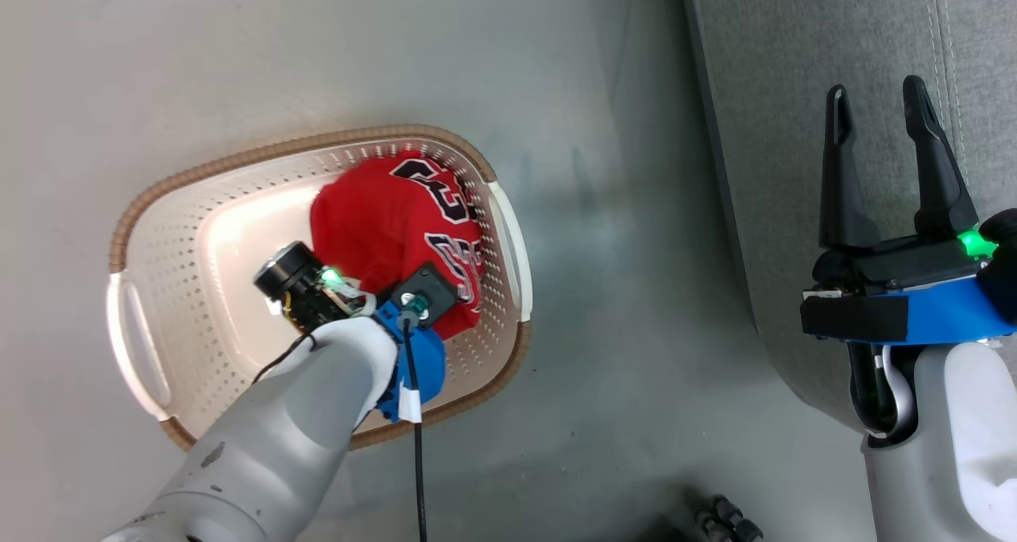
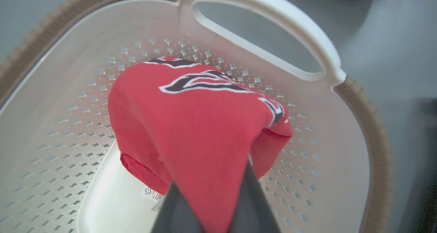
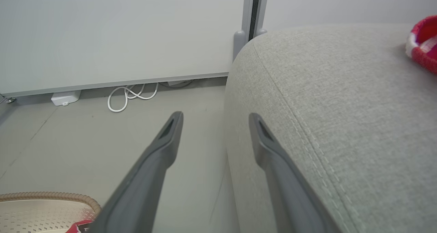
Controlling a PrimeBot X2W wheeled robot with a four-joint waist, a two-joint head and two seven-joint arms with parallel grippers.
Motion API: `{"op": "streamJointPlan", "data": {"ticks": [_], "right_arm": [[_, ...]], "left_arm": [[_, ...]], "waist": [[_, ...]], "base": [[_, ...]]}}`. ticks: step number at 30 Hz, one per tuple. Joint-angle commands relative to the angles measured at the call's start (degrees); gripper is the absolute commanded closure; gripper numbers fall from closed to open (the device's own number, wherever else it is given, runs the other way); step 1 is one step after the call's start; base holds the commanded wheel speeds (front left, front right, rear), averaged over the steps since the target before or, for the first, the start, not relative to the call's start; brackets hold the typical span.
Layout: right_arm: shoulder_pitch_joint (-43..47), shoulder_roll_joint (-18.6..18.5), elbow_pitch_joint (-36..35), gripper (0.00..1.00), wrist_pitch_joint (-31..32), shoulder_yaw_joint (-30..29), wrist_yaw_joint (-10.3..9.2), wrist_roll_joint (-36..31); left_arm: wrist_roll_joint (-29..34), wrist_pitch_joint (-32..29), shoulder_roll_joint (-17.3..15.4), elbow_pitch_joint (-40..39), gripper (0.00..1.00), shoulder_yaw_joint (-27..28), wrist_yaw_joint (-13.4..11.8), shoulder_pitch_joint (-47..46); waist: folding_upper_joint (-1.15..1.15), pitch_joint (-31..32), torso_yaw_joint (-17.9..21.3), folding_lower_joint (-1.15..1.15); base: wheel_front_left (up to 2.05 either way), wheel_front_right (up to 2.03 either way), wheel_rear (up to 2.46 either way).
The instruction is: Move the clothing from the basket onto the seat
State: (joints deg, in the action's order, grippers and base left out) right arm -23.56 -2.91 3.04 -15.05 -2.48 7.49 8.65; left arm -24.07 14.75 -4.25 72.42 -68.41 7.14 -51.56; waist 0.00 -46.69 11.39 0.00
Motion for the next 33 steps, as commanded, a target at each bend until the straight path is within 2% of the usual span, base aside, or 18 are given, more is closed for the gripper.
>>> {"op": "streamJointPlan", "data": {"ticks": [1,13,23,33], "right_arm": [[-0.25,0.03,0.27,0.0,-0.19,-0.12,0.01,-0.41],[2.05,0.02,2.44,0.0,-0.19,-0.32,0.01,-1.77],[5.43,0.01,4.04,0.0,-0.19,-1.36,0.01,-3.43],[8.84,0.01,5.45,0.0,-0.19,-1.32,0.01,-4.04]], "left_arm": [[-0.29,0.28,0.24,-0.53,1.0,0.09,0.41,-0.07],[-0.26,0.52,0.95,-11.57,1.0,3.34,-0.71,2.88],[0.77,0.53,-0.81,-22.05,1.0,11.49,-1.59,6.74],[3.59,0.53,-1.74,-30.61,1.0,19.37,-1.95,9.53]], "waist": [[0.0,1.07,-0.81,0.0],[0.0,9.0,-5.11,0.0],[0.0,16.53,-8.52,0.0],[0.0,23.85,-10.33,0.0]], "base": [[0.0,0.0,0.0],[0.0,0.0,0.0],[0.0,0.0,0.0],[0.0,0.0,0.0]]}}
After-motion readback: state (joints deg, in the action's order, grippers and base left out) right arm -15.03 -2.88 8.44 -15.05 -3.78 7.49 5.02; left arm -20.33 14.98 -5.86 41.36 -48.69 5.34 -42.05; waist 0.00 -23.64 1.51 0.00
